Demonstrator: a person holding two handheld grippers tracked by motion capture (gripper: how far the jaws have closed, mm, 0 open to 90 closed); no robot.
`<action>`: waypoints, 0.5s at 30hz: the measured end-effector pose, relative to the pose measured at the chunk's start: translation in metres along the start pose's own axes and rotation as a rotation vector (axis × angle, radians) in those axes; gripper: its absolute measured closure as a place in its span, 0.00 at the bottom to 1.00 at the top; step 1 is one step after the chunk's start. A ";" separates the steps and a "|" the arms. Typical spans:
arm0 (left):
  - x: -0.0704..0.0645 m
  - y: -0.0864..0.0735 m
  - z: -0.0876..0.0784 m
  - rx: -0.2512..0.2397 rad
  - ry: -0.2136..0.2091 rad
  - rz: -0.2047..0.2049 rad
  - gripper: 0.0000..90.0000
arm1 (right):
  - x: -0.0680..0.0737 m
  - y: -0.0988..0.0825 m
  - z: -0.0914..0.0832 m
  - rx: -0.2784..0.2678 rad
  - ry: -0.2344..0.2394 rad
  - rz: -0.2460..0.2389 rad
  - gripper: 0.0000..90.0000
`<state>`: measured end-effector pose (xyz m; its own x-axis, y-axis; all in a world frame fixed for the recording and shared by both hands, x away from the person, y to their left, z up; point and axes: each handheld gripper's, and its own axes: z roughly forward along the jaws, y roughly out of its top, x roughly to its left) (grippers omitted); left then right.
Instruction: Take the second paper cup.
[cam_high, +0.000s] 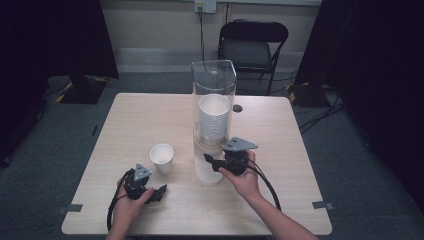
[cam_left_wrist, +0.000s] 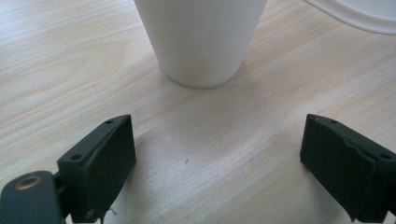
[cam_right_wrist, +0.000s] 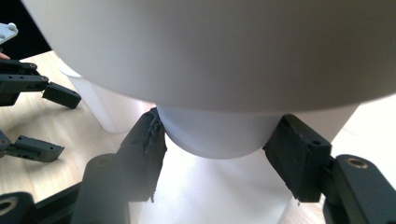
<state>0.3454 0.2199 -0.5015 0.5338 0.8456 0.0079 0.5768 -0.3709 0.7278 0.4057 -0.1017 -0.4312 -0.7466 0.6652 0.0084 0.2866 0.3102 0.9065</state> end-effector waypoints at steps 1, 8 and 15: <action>0.000 0.000 0.000 -0.001 -0.001 -0.008 0.11 | 0.000 0.001 0.000 0.006 0.007 -0.003 0.42; 0.000 0.001 0.001 -0.001 -0.003 -0.010 0.09 | -0.001 0.014 -0.003 -0.055 0.016 0.054 0.35; 0.000 0.000 0.001 -0.001 -0.004 -0.010 0.09 | 0.003 0.011 -0.002 -0.045 -0.013 0.014 0.39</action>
<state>0.3464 0.2191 -0.5020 0.5306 0.8476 -0.0023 0.5816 -0.3621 0.7285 0.4056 -0.0977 -0.4203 -0.7350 0.6778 0.0158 0.2693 0.2706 0.9243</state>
